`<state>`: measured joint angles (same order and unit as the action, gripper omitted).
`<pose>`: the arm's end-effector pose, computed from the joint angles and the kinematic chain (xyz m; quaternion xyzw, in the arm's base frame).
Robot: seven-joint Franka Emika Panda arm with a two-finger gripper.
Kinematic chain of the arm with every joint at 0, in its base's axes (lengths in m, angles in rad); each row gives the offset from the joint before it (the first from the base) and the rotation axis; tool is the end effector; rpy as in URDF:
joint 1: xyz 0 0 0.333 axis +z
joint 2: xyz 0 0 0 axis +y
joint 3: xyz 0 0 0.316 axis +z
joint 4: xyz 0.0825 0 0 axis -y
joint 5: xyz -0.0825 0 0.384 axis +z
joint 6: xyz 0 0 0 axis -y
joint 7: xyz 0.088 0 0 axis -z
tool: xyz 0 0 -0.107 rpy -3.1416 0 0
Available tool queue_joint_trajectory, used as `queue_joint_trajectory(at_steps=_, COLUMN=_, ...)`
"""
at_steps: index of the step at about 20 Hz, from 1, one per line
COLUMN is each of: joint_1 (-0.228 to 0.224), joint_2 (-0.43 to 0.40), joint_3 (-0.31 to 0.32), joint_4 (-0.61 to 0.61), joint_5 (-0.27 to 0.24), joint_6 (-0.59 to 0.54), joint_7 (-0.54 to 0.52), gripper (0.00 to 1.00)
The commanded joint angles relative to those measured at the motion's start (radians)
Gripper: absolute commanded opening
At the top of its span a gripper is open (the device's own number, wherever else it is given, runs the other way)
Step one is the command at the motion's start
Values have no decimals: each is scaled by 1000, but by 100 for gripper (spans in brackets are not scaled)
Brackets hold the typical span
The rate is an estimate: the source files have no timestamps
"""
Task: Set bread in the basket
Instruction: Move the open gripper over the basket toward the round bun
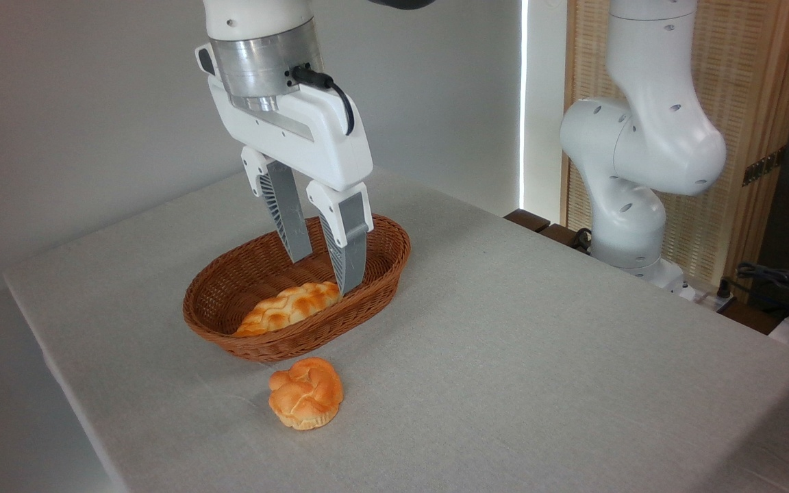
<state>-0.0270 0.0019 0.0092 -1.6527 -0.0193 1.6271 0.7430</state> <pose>0.5576 -0.0119 0.5895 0.9286 -0.3706 -0.0094 0.0139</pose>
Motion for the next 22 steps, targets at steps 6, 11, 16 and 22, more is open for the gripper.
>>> queue_joint_trajectory(at_steps=6, joint_1=-2, joint_2=-28, joint_3=-5, joint_4=-10, joint_5=-11, joint_6=-30, joint_7=-1, gripper=100)
queue_joint_trajectory(at_steps=11, joint_1=1, joint_2=-8, joint_3=-6, joint_4=-10, joint_5=-13, joint_6=-12, joint_7=-1, gripper=100)
queue_joint_trajectory(at_steps=16, joint_1=64, joint_2=13, joint_3=-78, joint_4=-10, joint_5=-10, joint_6=60, joint_7=1, gripper=100)
queue_joint_trajectory(at_steps=22, joint_1=90, joint_2=-5, joint_3=-66, joint_4=-10, joint_5=-11, joint_6=27, joint_7=4, gripper=100)
